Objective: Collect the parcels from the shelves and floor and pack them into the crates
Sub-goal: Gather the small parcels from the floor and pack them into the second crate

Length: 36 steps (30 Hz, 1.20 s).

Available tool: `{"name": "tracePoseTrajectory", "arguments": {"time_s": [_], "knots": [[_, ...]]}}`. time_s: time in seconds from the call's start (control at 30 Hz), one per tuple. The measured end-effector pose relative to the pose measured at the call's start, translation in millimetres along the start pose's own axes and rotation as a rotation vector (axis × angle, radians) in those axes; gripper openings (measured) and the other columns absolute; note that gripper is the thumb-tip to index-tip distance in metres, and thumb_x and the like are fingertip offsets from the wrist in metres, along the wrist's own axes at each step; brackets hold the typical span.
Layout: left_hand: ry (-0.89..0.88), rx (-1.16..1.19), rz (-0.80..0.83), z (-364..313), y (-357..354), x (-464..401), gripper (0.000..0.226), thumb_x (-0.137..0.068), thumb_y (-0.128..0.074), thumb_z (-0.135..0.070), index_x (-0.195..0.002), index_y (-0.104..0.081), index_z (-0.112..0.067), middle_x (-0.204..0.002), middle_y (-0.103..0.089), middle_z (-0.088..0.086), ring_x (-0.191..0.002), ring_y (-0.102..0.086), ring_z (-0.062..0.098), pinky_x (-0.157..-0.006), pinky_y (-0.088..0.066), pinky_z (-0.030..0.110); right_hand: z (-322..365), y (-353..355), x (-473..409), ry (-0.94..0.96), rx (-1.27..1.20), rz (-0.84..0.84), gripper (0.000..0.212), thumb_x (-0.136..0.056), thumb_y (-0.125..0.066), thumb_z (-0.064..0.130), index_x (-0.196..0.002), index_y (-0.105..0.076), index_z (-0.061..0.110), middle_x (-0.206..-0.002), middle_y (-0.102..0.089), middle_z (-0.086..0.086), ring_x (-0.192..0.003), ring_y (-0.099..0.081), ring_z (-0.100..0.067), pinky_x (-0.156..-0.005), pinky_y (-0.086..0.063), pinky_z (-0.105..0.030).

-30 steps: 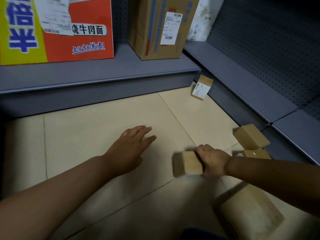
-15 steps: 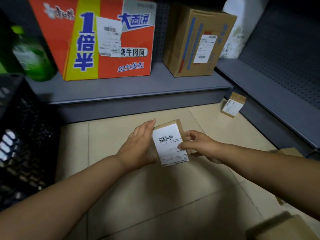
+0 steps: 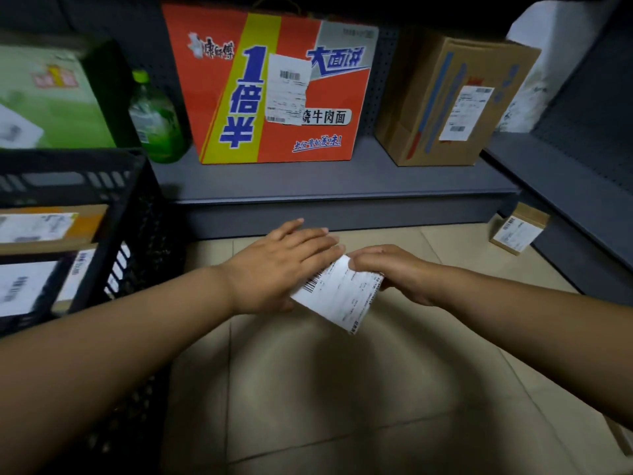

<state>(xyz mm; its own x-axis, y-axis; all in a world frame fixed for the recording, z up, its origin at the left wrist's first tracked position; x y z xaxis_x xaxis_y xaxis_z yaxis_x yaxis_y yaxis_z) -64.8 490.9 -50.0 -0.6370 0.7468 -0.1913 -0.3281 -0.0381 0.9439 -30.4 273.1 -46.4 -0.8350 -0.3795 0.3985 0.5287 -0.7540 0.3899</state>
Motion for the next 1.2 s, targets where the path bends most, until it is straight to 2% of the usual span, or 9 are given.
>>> {"name": "tracePoseTrajectory", "arguments": {"time_s": [0.13, 0.23, 0.4, 0.53, 0.6, 0.7, 0.87, 1.1, 1.2], "knots": [[0.028, -0.008, -0.024, 9, 13, 24, 0.088, -0.071, -0.066, -0.047, -0.142, -0.031, -0.009, -0.124, -0.051, 0.011, -0.111, -0.051, 0.028, -0.101, -0.039, 0.039, 27, -19, -12, 0.096, 0.050, 0.034, 0.026, -0.087, -0.057, 0.028, -0.105, -0.068, 0.013, -0.106, -0.064, -0.023, -0.089, -0.054, -0.024, -0.078, -0.037, -0.037], [0.125, -0.059, -0.021, 23, 29, 45, 0.090, -0.069, -0.062, -0.049, -0.141, -0.033, -0.004, -0.117, -0.052, 0.013, -0.103, -0.052, 0.029, -0.091, -0.044, 0.038, 43, -35, -23, 0.192, 0.015, -0.013, 0.040, -0.087, -0.062, 0.028, -0.125, -0.056, 0.019, -0.117, -0.063, -0.008, -0.106, -0.059, -0.017, -0.086, -0.045, -0.030], [0.451, -0.144, -0.086, 52, 53, 84, 0.105, -0.059, -0.073, -0.049, -0.142, -0.032, 0.000, -0.117, -0.052, 0.018, -0.103, -0.049, 0.033, -0.089, -0.039, 0.040, 78, -67, -41, 0.339, -0.177, -0.067, 0.066, -0.082, -0.069, 0.023, -0.139, -0.036, 0.021, -0.123, -0.055, 0.008, -0.100, -0.063, -0.006, -0.077, -0.052, -0.022], [0.606, -0.047, -0.078, 68, 62, 113, 0.118, -0.060, -0.072, -0.057, -0.148, -0.012, -0.006, -0.128, -0.040, 0.015, -0.115, -0.034, 0.029, -0.098, -0.026, 0.036, 110, -96, -53, 0.383, -0.249, -0.079, 0.081, -0.067, -0.073, 0.029, -0.138, -0.035, 0.019, -0.112, -0.061, 0.007, -0.089, -0.065, -0.003, -0.064, -0.049, -0.015], [0.583, 0.020, -0.040, 78, 66, 130, 0.126, -0.059, -0.071, -0.064, -0.150, 0.000, -0.012, -0.140, -0.028, 0.012, -0.125, -0.022, 0.025, -0.105, -0.016, 0.033, 125, -107, -59, 0.412, -0.258, -0.098, 0.076, -0.074, -0.075, 0.020, -0.138, -0.034, 0.016, -0.107, -0.061, 0.007, -0.087, -0.064, -0.002, -0.063, -0.048, -0.012], [0.443, -0.091, 0.017, 93, 80, 153, 0.132, -0.054, -0.074, -0.064, -0.150, 0.001, -0.015, -0.153, -0.015, 0.015, -0.140, -0.010, 0.027, -0.115, -0.004, 0.040, 149, -119, -64, 0.464, -0.210, -0.096, 0.070, -0.079, -0.072, 0.010, -0.137, -0.033, 0.016, -0.111, -0.062, 0.001, -0.100, -0.061, -0.009, -0.083, -0.048, -0.025], [0.310, -0.398, 0.015, 108, 106, 177, 0.132, -0.054, -0.074, -0.065, -0.150, 0.000, -0.014, -0.155, -0.008, 0.023, -0.144, -0.003, 0.036, -0.116, -0.004, 0.054, 200, -142, -58, 0.543, -0.135, -0.065, 0.074, -0.075, -0.077, 0.016, -0.136, -0.035, 0.018, -0.111, -0.062, 0.008, -0.099, -0.063, -0.008, -0.084, -0.053, -0.035], [0.440, -0.420, -0.047, 123, 136, 197, 0.142, -0.051, -0.071, -0.073, -0.148, 0.010, -0.008, -0.155, 0.001, 0.024, -0.145, 0.002, 0.035, -0.117, -0.002, 0.052, 272, -159, -47, 0.638, -0.085, -0.002, 0.077, -0.068, -0.076, 0.022, -0.134, -0.037, 0.013, -0.104, -0.064, 0.006, -0.082, -0.067, 0.003, -0.064, -0.050, -0.011], [0.499, -0.395, -0.014, 130, 137, 216, 0.139, -0.053, -0.068, -0.074, -0.148, 0.014, -0.011, -0.154, -0.006, 0.024, -0.144, -0.003, 0.036, -0.117, -0.001, 0.051, 282, -177, -52, 0.633, -0.031, 0.040, 0.079, -0.063, -0.069, 0.030, -0.134, -0.038, 0.013, -0.103, -0.064, 0.007, -0.082, -0.067, 0.003, -0.064, -0.050, -0.012]]}}
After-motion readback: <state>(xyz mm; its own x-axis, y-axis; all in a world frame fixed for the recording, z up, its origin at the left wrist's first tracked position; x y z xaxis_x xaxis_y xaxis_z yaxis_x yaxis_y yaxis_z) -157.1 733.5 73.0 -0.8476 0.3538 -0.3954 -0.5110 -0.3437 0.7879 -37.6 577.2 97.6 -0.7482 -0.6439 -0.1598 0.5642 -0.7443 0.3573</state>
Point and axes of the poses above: each hand's wrist, its own x-axis away from the middle knuckle, its own y-axis out of the back of the hand, z = x × y, the point moved 1 cm from there along -x, towards the middle knuckle
